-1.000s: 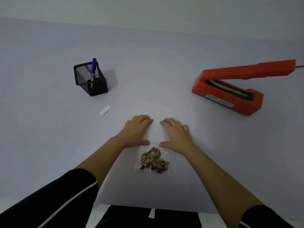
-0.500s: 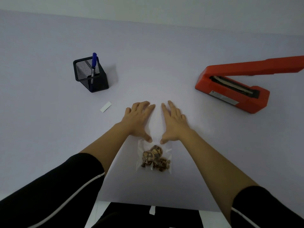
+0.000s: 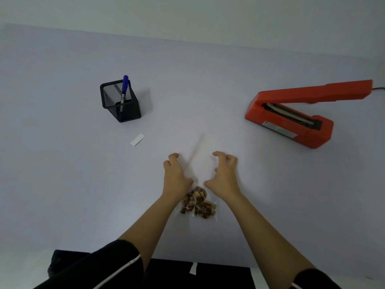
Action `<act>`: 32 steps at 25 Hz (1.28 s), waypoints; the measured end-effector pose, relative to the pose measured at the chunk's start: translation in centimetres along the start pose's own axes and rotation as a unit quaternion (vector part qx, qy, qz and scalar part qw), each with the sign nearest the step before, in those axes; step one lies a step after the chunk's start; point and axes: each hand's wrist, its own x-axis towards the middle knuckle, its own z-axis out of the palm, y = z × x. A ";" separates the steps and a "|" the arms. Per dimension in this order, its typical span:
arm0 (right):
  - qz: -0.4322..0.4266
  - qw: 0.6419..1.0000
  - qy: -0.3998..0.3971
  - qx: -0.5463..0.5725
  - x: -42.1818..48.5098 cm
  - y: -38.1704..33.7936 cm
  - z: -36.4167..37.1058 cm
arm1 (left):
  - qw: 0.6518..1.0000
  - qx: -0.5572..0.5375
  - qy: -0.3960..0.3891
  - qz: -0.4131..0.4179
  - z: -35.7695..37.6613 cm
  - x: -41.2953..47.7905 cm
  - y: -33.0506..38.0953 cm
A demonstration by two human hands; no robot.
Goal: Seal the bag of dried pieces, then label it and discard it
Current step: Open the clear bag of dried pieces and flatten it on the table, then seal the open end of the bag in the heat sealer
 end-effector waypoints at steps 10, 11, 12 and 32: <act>0.053 0.955 0.005 0.291 -0.7 0.6 -3.6 | 0.987 -0.088 -0.118 0.060 -2.0 -1.4 1.5; 0.057 0.948 0.016 0.313 -0.7 0.8 -4.5 | 0.985 -0.091 -0.134 0.062 -2.1 -1.5 2.1; 0.052 0.948 0.020 0.314 -0.7 0.9 -5.4 | 0.983 -0.093 -0.148 0.062 -2.1 -1.5 2.6; 0.155 0.904 -0.024 0.398 1.6 10.0 -24.4 | 0.959 -0.218 -0.174 0.054 10.7 0.3 16.1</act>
